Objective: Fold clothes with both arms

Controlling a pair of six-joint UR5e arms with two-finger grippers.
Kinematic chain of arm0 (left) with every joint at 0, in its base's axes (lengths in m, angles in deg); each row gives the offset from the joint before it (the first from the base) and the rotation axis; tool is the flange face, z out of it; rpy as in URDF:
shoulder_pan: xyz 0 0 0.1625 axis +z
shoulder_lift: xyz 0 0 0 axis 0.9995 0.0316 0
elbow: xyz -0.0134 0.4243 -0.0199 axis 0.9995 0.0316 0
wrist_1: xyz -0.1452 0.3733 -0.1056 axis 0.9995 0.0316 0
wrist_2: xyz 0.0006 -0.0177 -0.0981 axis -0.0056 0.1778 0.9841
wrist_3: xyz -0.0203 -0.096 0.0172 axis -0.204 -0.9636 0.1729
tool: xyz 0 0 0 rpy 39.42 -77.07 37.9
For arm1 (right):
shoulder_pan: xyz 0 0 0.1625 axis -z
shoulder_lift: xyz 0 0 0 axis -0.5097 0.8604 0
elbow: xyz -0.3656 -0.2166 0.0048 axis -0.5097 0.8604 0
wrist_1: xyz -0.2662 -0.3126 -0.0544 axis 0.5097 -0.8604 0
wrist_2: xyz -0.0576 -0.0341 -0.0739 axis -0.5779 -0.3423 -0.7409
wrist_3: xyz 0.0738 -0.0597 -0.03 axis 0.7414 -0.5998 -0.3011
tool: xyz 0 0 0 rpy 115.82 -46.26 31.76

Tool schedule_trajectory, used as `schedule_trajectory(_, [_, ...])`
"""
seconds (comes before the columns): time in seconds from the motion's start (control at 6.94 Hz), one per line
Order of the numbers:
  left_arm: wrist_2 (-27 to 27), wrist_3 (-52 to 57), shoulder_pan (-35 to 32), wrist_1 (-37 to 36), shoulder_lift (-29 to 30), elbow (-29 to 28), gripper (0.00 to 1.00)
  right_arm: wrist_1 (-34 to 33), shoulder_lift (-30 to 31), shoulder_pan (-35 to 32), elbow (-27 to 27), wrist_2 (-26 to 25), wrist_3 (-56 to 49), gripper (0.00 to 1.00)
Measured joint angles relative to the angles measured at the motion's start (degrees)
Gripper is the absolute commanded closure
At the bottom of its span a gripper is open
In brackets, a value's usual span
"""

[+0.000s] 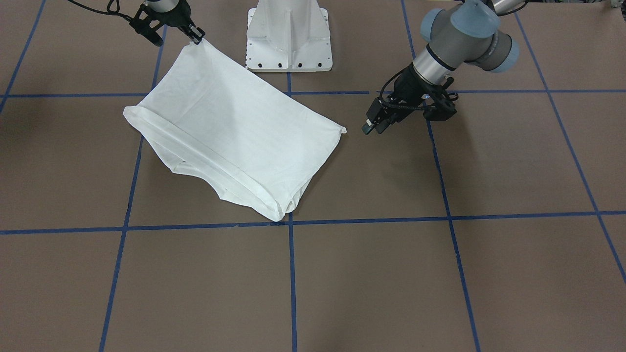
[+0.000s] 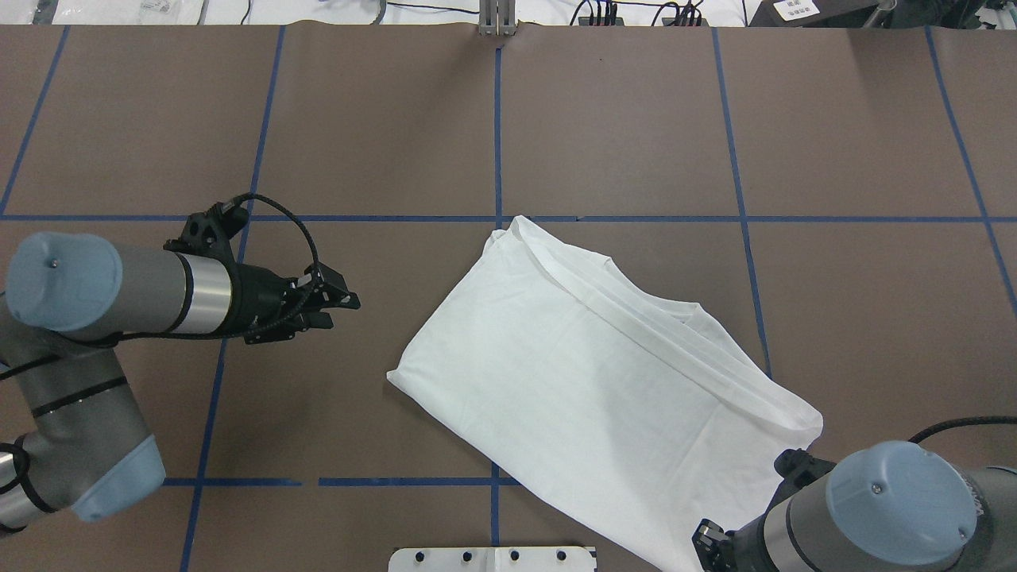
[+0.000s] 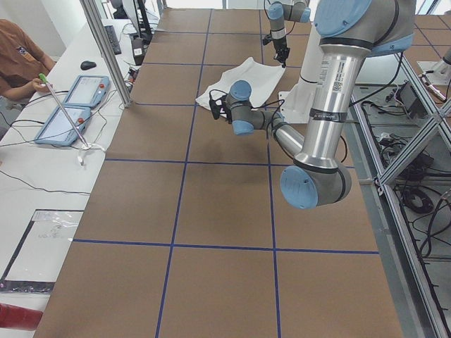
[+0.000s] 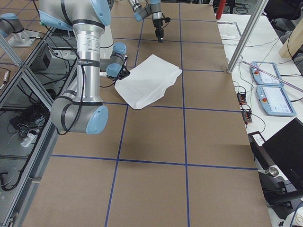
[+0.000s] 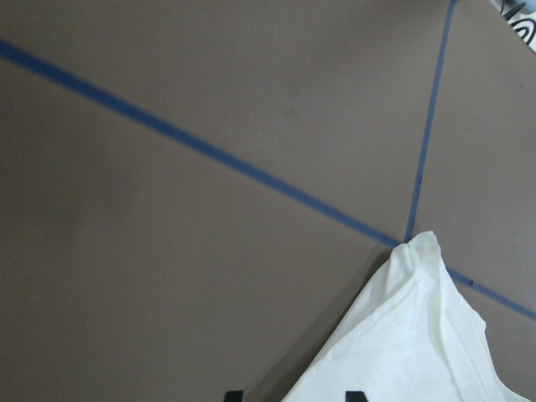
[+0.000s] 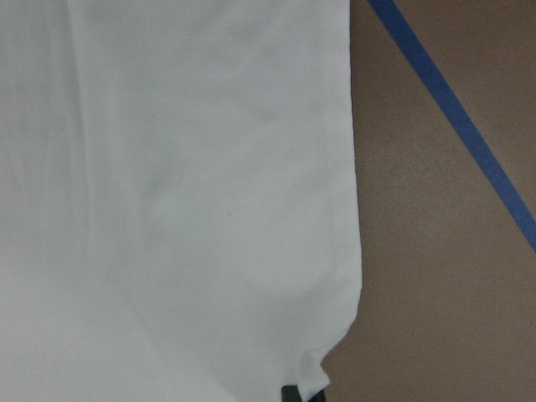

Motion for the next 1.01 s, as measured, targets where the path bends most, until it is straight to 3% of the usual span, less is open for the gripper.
schedule_trajectory(0.43, [-6.11,-5.68,11.25,-12.77,5.87,0.17,0.28,-0.02,0.55,1.70,-1.11,0.29,0.10,1.00])
schedule_trajectory(0.58, [-6.67,-5.90,12.25,-15.39,7.53,-0.11,0.28,-0.02,0.58,1.77,-1.19,0.28,0.12,0.01])
schedule_trajectory(1.01, [-7.74,-5.69,12.94,-16.78,9.46,-2.26,0.35,-0.02,0.56,1.51,-1.59,0.14,0.34,0.00])
